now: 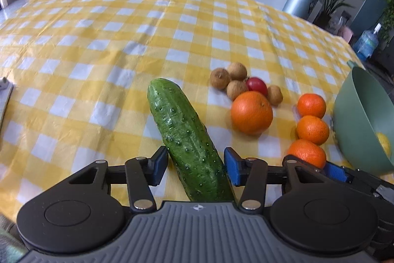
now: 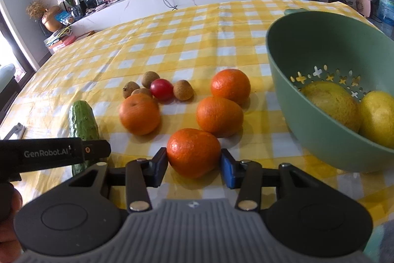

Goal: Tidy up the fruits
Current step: 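Grasp the cucumber with the left gripper while the right grasps a mandarin orange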

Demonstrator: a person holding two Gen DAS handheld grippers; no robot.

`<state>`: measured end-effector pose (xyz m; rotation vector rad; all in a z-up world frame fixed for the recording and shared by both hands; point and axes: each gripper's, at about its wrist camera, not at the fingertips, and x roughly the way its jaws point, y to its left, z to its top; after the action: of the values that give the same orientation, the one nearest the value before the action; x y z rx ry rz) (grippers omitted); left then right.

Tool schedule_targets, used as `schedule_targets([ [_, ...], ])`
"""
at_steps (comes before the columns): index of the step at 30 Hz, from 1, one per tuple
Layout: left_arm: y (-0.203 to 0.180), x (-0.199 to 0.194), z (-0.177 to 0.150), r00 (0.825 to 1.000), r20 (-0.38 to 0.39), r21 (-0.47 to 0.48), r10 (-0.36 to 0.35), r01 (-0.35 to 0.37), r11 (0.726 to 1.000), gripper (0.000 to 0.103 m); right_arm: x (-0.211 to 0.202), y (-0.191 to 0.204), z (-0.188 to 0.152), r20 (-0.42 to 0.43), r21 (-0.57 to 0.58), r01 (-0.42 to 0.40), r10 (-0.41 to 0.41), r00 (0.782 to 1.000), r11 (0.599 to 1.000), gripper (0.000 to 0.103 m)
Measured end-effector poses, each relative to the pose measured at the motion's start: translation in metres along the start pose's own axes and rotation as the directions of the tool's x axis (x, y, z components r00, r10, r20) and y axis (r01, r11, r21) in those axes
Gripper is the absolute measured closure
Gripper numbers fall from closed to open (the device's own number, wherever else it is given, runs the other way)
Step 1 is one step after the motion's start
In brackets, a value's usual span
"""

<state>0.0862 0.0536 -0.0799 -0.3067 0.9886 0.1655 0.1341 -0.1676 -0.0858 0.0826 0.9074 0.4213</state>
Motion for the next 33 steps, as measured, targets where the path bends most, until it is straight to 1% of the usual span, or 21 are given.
schedule_targets([
  [4, -0.001, 0.002, 0.0, 1.0, -0.031, 0.003, -0.003, 0.003, 1.0, 0.049, 0.0, -0.002, -0.001, -0.006, 0.012, -0.005, 0.005, 1.0, 1.0, 0.06],
  [8, -0.005, 0.004, -0.003, 1.0, -0.005, 0.001, 0.027, -0.027, 1.0, 0.049, 0.001, -0.002, -0.001, -0.007, 0.019, -0.008, 0.008, 1.0, 1.0, 0.06],
  [10, -0.004, 0.007, -0.004, 0.999, -0.001, -0.022, 0.042, -0.042, 0.999, 0.042, 0.001, -0.002, -0.001, -0.007, 0.019, -0.008, 0.008, 1.0, 1.0, 0.06],
  [11, -0.004, 0.007, -0.005, 0.999, 0.008, -0.03, 0.046, -0.046, 0.999, 0.042, 0.001, -0.002, -0.001, -0.007, 0.02, -0.009, 0.009, 1.0, 1.0, 0.06],
  [15, -0.013, 0.008, -0.009, 0.995, 0.034, 0.007, 0.093, -0.093, 0.996, 0.042, 0.001, -0.002, -0.001, -0.007, 0.021, -0.009, 0.01, 1.0, 1.0, 0.059],
  [18, -0.016, 0.008, -0.012, 0.993, 0.052, 0.026, 0.103, -0.104, 0.994, 0.042, 0.001, -0.002, -0.001, -0.006, 0.024, -0.012, 0.012, 1.0, 1.0, 0.059],
  [23, -0.021, 0.008, -0.015, 0.991, 0.059, 0.055, 0.121, -0.125, 0.991, 0.042, 0.001, -0.002, -0.001, -0.005, 0.025, -0.012, 0.013, 1.0, 1.0, 0.059],
  [24, -0.023, 0.008, -0.016, 0.99, 0.059, 0.073, 0.127, -0.131, 0.989, 0.044, 0.001, -0.003, -0.001, -0.005, 0.025, -0.013, 0.013, 1.0, 1.0, 0.059],
  [26, -0.026, 0.009, -0.017, 0.989, 0.065, 0.087, 0.13, -0.136, 0.987, 0.046, 0.001, -0.002, -0.001, -0.005, 0.026, -0.013, 0.013, 1.0, 1.0, 0.059],
  [33, -0.02, 0.007, -0.019, 0.99, 0.084, 0.06, 0.111, -0.116, 0.991, 0.049, 0.002, -0.002, -0.001, -0.005, 0.02, -0.011, 0.012, 1.0, 1.0, 0.059],
])
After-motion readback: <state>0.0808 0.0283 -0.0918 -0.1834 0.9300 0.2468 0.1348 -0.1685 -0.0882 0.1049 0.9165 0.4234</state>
